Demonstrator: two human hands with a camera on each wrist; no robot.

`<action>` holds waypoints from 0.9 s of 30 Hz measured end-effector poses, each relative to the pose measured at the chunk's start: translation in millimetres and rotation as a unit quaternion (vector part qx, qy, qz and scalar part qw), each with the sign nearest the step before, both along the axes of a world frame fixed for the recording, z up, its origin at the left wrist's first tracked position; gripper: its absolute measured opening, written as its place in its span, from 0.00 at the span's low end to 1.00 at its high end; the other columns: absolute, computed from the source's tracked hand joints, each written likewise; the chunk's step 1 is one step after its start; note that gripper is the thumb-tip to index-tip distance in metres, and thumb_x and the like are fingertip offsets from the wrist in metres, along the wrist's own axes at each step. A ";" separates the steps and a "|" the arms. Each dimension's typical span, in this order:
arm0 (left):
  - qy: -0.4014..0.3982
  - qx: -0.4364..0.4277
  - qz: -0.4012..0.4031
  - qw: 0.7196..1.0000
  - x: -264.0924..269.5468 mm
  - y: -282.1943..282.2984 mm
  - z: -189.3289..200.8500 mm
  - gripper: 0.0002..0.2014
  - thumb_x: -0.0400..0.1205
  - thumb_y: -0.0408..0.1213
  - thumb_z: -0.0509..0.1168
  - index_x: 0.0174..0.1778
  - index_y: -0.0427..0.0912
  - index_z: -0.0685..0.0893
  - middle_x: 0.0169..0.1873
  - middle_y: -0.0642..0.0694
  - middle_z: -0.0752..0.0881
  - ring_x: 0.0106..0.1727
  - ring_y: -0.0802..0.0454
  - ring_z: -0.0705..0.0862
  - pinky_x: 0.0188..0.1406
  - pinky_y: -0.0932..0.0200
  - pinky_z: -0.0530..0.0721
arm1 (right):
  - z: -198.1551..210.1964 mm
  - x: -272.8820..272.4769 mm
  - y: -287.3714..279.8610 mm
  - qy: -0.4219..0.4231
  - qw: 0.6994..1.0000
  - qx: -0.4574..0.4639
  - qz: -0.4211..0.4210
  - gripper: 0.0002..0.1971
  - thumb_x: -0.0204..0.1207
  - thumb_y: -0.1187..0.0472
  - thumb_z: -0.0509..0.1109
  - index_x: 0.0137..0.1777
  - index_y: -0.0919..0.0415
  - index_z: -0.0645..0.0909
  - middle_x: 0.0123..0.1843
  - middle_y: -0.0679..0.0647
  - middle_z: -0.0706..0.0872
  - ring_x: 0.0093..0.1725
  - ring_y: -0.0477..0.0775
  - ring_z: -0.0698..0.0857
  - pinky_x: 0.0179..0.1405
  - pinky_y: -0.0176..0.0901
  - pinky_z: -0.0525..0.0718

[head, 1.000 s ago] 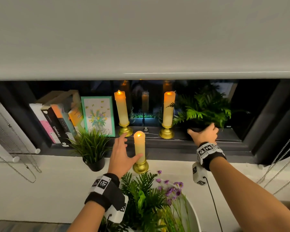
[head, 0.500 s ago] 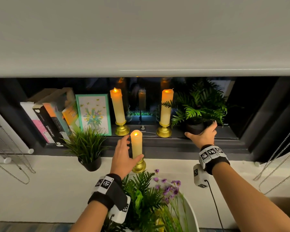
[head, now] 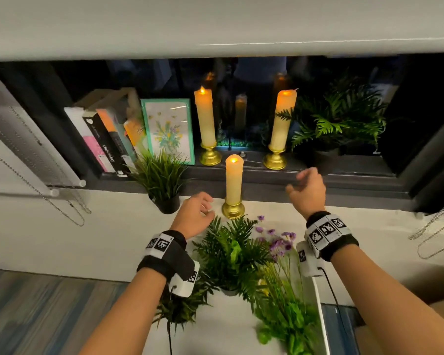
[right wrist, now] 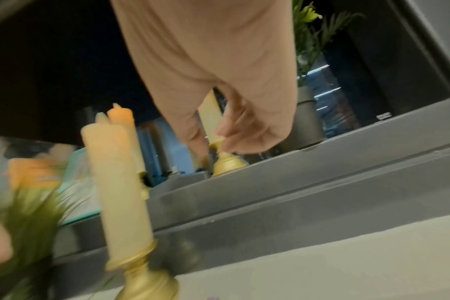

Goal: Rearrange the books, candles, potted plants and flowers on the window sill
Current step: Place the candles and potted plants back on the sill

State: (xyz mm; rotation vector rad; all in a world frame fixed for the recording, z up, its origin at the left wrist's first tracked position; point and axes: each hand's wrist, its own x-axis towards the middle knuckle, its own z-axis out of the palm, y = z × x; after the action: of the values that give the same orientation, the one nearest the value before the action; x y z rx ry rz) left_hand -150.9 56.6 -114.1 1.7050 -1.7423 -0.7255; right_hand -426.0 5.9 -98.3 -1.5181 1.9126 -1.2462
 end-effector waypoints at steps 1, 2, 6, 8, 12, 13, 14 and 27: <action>-0.003 0.018 -0.012 1.000 3.8 3.9 -1.7 0.11 0.77 0.32 0.70 0.54 0.42 0.82 0.43 0.47 0.84 0.44 0.51 0.83 0.41 0.68 0.76 | -2.4 7.3 5.4 0.005 0.997 0.035 0.062 0.13 0.68 0.66 0.75 0.47 0.59 0.74 0.41 0.56 0.80 0.40 0.56 0.81 0.43 0.48 0.79; -0.013 0.039 -0.023 0.999 8.8 9.2 -3.6 0.10 0.77 0.33 0.70 0.53 0.41 0.83 0.43 0.47 0.84 0.45 0.51 0.83 0.40 0.70 0.75 | -5.8 16.1 11.9 0.015 0.987 0.084 0.134 0.11 0.69 0.64 0.76 0.46 0.58 0.75 0.37 0.54 0.81 0.36 0.53 0.80 0.41 0.46 0.78; -0.097 0.167 -0.090 0.977 25.7 32.8 -15.6 0.23 0.74 0.49 0.73 0.63 0.46 0.80 0.56 0.50 0.81 0.60 0.51 0.80 0.62 0.55 0.79 | -20.7 56.0 46.9 0.131 0.860 0.304 0.389 0.25 0.68 0.45 0.78 0.62 0.50 0.76 0.62 0.54 0.79 0.60 0.54 0.79 0.64 0.53 0.79; -0.165 0.208 -0.110 0.958 28.6 47.6 -21.7 0.33 0.72 0.58 0.72 0.72 0.52 0.73 0.65 0.50 0.77 0.69 0.50 0.75 0.70 0.47 0.73 | -29.4 73.9 66.5 0.190 0.819 0.345 0.416 0.38 0.66 0.42 0.78 0.74 0.48 0.68 0.73 0.54 0.69 0.73 0.58 0.71 0.72 0.55 0.72; -0.212 0.230 -0.107 0.944 33.6 69.7 -30.0 0.40 0.69 0.63 0.72 0.76 0.57 0.66 0.74 0.49 0.69 0.75 0.45 0.67 0.75 0.44 0.66 | -47.5 96.0 84.0 0.243 0.805 0.369 0.395 0.52 0.62 0.38 0.78 0.82 0.49 0.55 0.82 0.57 0.59 0.79 0.62 0.64 0.76 0.62 0.69; -0.214 0.238 -0.109 0.941 36.9 73.1 -31.6 0.41 0.69 0.63 0.72 0.76 0.57 0.66 0.75 0.48 0.69 0.75 0.45 0.67 0.75 0.44 0.66 | -48.4 97.4 84.6 0.252 0.804 0.372 0.389 0.53 0.61 0.37 0.78 0.82 0.49 0.54 0.82 0.56 0.58 0.79 0.63 0.63 0.76 0.63 0.68; -0.209 0.245 -0.110 0.940 40.4 75.6 -32.2 0.41 0.69 0.63 0.72 0.76 0.57 0.66 0.74 0.48 0.69 0.75 0.45 0.68 0.75 0.44 0.67 | -47.5 97.0 84.7 0.259 0.803 0.374 0.384 0.53 0.61 0.37 0.78 0.83 0.50 0.54 0.82 0.56 0.58 0.80 0.63 0.63 0.76 0.63 0.68; -0.177 0.271 -0.094 0.941 77.5 84.9 -29.7 0.15 0.73 0.49 0.76 0.43 0.41 0.88 0.43 0.46 0.88 0.44 0.51 0.84 0.44 0.59 0.79 | -13.6 122.1 89.1 0.395 0.811 0.296 0.313 0.39 0.66 0.39 0.75 0.76 0.50 0.65 0.73 0.56 0.69 0.75 0.63 0.66 0.74 0.63 0.66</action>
State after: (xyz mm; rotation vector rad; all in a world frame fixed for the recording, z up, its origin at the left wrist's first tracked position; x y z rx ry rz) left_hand -73.4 141.5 -143.8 2.1554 -2.1077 -1.1232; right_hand -303.9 95.0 -111.9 -2.1669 1.6725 0.3300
